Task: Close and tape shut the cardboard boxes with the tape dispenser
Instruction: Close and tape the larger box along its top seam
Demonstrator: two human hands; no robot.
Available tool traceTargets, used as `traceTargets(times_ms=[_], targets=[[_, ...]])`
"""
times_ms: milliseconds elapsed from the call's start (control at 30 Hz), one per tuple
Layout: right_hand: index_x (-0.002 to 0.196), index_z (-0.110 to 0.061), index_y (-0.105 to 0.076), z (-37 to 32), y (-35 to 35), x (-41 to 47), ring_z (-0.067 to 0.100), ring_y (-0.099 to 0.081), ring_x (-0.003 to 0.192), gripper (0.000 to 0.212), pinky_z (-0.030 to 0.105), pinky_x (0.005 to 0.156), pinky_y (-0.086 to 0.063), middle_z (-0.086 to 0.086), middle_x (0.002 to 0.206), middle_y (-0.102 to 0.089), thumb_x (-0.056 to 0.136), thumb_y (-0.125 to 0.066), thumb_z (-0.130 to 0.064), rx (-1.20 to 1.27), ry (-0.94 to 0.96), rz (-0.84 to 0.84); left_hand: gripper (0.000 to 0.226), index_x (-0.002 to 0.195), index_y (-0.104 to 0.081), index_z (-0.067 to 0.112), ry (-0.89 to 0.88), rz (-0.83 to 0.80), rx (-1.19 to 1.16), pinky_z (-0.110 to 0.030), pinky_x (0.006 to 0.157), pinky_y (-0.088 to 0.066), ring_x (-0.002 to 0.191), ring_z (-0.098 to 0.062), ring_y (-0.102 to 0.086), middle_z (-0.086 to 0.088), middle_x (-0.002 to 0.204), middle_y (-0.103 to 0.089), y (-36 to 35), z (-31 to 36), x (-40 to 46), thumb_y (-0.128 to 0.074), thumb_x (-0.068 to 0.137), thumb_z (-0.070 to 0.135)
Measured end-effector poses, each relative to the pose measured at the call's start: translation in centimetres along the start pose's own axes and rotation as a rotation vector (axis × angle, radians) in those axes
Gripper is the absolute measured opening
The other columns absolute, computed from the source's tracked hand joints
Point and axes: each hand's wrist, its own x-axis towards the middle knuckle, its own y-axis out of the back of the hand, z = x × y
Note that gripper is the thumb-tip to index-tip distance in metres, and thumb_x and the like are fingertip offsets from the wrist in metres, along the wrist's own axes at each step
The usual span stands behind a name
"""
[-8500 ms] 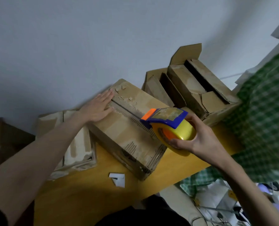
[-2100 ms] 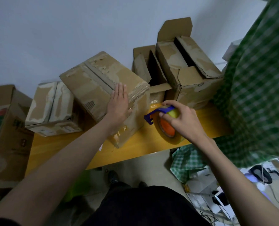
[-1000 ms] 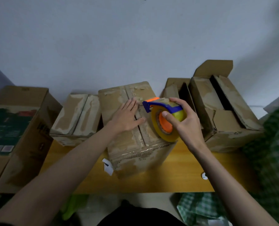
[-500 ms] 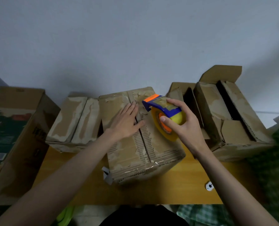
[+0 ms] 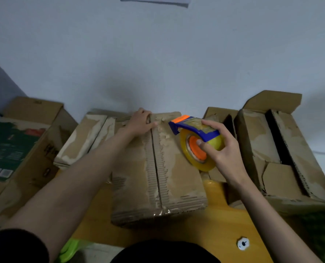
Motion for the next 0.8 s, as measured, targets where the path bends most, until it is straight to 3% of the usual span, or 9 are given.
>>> traceTargets(times_ms=[133, 267, 433, 567, 667, 733, 800], targets=[[0.133, -0.020, -0.059, 0.8, 1.4, 0.3, 0.010, -0.061, 0.113, 0.047, 0.018, 0.084, -0.052, -0.006, 0.128, -0.062, 0.089, -0.074, -0.016, 0.065, -0.005, 0.022, 0.059, 0.141, -0.048, 0.010, -0.027, -0.035, -0.095, -0.034, 0.102, -0.039, 0.127, -0.025, -0.048, -0.010, 0.139, -0.050, -0.8, 0.7, 0.0, -0.066, 0.094, 0.042], [0.136, -0.026, -0.056, 1.5, 2.8, 0.9, 0.009, -0.061, 0.115, 0.051, 0.021, 0.083, -0.054, -0.013, 0.126, -0.062, 0.087, -0.070, -0.028, 0.124, -0.049, 0.063, 0.059, 0.139, -0.050, 0.010, -0.101, -0.051, -0.129, -0.035, 0.101, -0.040, 0.125, -0.024, -0.050, -0.009, 0.136, -0.053, -2.2, 1.8, -0.3, -0.069, 0.093, 0.041], [0.135, -0.038, -0.055, 2.8, 4.3, 1.5, 0.012, -0.062, 0.116, 0.048, 0.034, 0.088, -0.058, -0.014, 0.128, -0.060, 0.090, -0.072, -0.031, 0.161, -0.144, 0.125, 0.058, 0.142, -0.049, 0.013, -0.163, -0.089, -0.124, -0.038, 0.105, -0.039, 0.127, -0.023, -0.047, -0.007, 0.138, -0.052, -2.9, 3.3, -1.0, -0.066, 0.094, 0.041], [0.136, -0.038, -0.055, 4.1, 5.2, 1.2, 0.018, -0.063, 0.116, 0.048, 0.045, 0.093, -0.058, -0.007, 0.128, -0.061, 0.091, -0.069, -0.028, 0.205, -0.206, 0.170, 0.056, 0.147, -0.043, 0.014, -0.131, 0.059, -0.081, -0.040, 0.117, -0.031, 0.139, -0.021, -0.036, -0.005, 0.148, -0.041, -3.4, 5.5, -3.3, -0.059, 0.098, 0.038], [0.136, -0.036, -0.055, 4.6, 5.6, 1.2, 0.017, -0.064, 0.115, 0.048, 0.048, 0.095, -0.057, -0.010, 0.126, -0.063, 0.091, -0.070, -0.028, 0.233, -0.223, 0.222, 0.079, 0.152, -0.034, 0.012, -0.038, 0.104, -0.028, -0.041, 0.122, -0.023, 0.148, -0.025, -0.023, -0.008, 0.159, -0.027, -4.9, 9.4, -6.1, -0.060, 0.092, 0.056], [0.136, -0.036, -0.055, 4.9, 5.8, 1.4, 0.017, -0.064, 0.116, 0.048, 0.048, 0.096, -0.057, -0.009, 0.128, -0.062, 0.091, -0.071, -0.028, 0.228, -0.216, 0.254, 0.111, 0.159, -0.016, 0.012, 0.042, 0.007, 0.056, -0.051, 0.126, -0.010, 0.155, -0.031, 0.000, -0.011, 0.168, -0.003, -6.6, 12.1, -7.7, -0.054, 0.080, 0.080], [0.136, -0.035, -0.055, 5.0, 6.1, 1.3, 0.016, -0.063, 0.117, 0.047, 0.047, 0.097, -0.056, -0.009, 0.128, -0.062, 0.091, -0.071, -0.028, 0.227, -0.200, 0.274, 0.130, 0.161, 0.003, 0.013, 0.084, -0.082, 0.160, -0.053, 0.125, 0.002, 0.153, -0.034, 0.018, -0.013, 0.167, 0.017, -8.6, 14.0, -8.8, -0.053, 0.071, 0.088]])
